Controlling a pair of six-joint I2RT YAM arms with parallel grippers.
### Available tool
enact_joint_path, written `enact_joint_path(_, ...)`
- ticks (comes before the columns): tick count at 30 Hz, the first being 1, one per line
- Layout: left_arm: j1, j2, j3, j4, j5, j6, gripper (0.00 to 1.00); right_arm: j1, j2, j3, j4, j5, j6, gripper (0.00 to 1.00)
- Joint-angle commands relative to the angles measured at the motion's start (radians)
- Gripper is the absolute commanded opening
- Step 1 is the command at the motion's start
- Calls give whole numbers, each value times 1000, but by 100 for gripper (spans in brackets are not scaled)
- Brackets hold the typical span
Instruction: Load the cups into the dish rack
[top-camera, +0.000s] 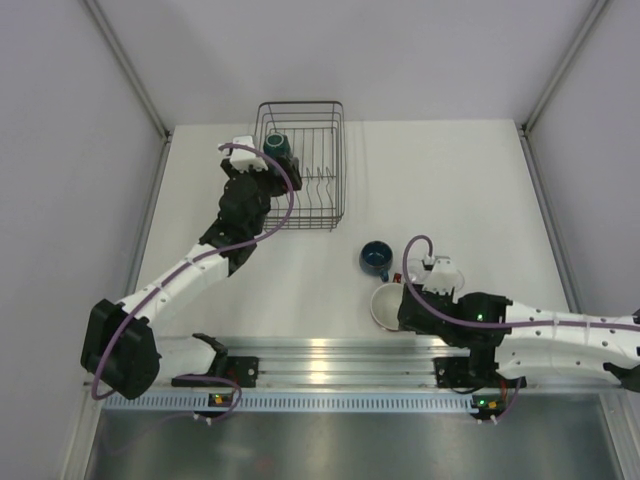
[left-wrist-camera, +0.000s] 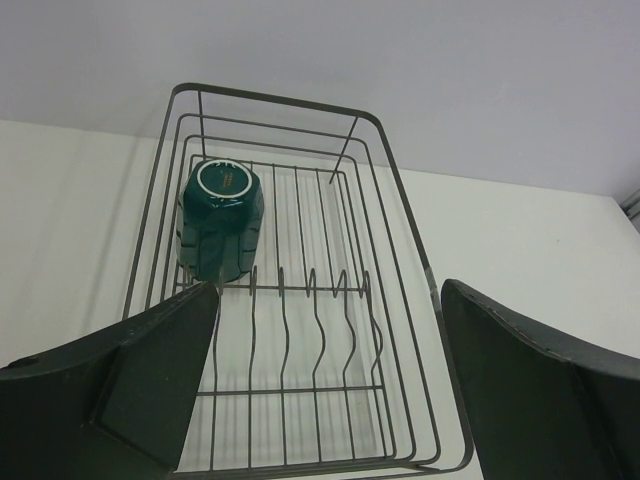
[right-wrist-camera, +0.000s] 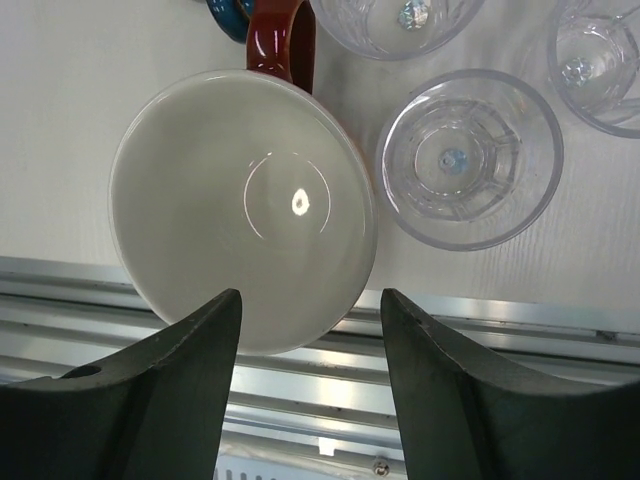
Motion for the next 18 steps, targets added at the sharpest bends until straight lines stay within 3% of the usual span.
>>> enact_joint_path(1,-4,-34,-13,27,9,-5,99,-18,15,-10,79,9,-27,59)
enact_joint_path(18,-3,-85,-44,27,-11,24,99,-111,94,-45,197,-23,-120,59)
